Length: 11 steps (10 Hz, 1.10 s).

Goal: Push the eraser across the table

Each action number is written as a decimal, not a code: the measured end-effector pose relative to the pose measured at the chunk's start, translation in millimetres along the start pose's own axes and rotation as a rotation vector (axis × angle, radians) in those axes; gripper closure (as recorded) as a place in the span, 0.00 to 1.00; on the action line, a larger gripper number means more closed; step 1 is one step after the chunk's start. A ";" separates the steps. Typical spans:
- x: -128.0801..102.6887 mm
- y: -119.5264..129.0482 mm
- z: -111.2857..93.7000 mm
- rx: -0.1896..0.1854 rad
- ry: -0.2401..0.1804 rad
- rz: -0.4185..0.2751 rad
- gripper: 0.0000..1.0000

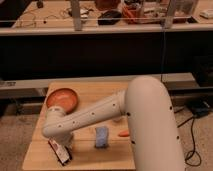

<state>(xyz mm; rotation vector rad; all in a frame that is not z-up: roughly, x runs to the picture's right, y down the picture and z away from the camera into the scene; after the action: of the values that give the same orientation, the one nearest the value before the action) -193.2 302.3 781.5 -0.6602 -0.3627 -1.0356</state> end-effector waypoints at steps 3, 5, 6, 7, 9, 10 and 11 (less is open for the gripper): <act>-8.6 -9.2 -1.1 -0.006 -0.003 -0.013 0.95; -10.1 -8.5 -1.4 -0.011 -0.005 -0.015 0.95; -11.2 -8.8 -1.6 -0.013 -0.004 -0.019 0.95; -12.4 -9.6 -1.9 -0.014 -0.004 -0.022 0.95; -19.5 -14.0 -2.6 -0.016 -0.005 -0.037 0.95; -20.8 -14.3 -2.9 -0.019 -0.006 -0.037 0.95; -21.9 -13.8 -3.1 -0.021 -0.006 -0.037 0.95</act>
<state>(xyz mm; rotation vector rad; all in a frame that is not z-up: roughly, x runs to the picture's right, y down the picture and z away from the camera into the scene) -215.8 310.2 771.2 -0.6776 -0.3705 -1.0746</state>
